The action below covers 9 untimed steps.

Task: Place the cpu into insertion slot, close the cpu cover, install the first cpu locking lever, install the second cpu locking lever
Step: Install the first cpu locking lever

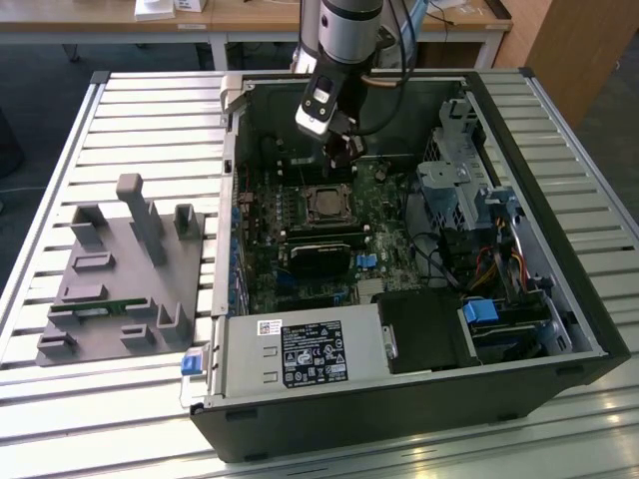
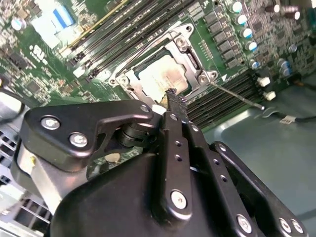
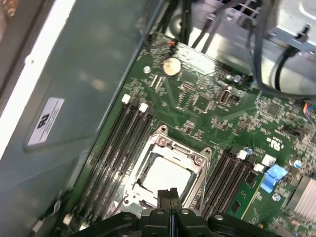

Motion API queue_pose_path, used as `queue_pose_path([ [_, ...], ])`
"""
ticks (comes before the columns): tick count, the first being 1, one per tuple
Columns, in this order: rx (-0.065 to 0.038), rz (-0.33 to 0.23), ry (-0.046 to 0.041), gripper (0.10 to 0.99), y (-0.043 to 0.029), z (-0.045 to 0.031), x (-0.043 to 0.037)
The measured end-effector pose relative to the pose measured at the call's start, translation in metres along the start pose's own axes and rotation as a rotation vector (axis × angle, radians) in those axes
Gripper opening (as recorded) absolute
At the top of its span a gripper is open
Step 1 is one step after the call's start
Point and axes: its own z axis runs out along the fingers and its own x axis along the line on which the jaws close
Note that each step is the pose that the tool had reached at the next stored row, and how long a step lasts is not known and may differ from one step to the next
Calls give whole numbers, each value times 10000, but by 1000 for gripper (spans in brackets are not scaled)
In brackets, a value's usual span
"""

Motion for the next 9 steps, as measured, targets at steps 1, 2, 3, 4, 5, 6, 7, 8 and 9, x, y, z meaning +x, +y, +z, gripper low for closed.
queue_pose_path([
  [1, 8, -179, -2, 106, 0, 0, 0],
  [2, 17, -370, -5, 106, 0, 0, 0],
  [3, 24, -549, -6, 106, 0, 0, 0],
  [4, 32, -723, -9, 106, 0, 0, 0],
  [5, 39, -881, -11, 106, 0, 0, 0],
  [6, 46, -1026, -12, 106, 0, 0, 0],
  [7, 52, -1160, -14, 106, 0, 0, 0],
  [8, 57, -1271, -15, 106, 0, 0, 0],
  [9, 61, -1359, -16, 106, 0, 0, 0],
])
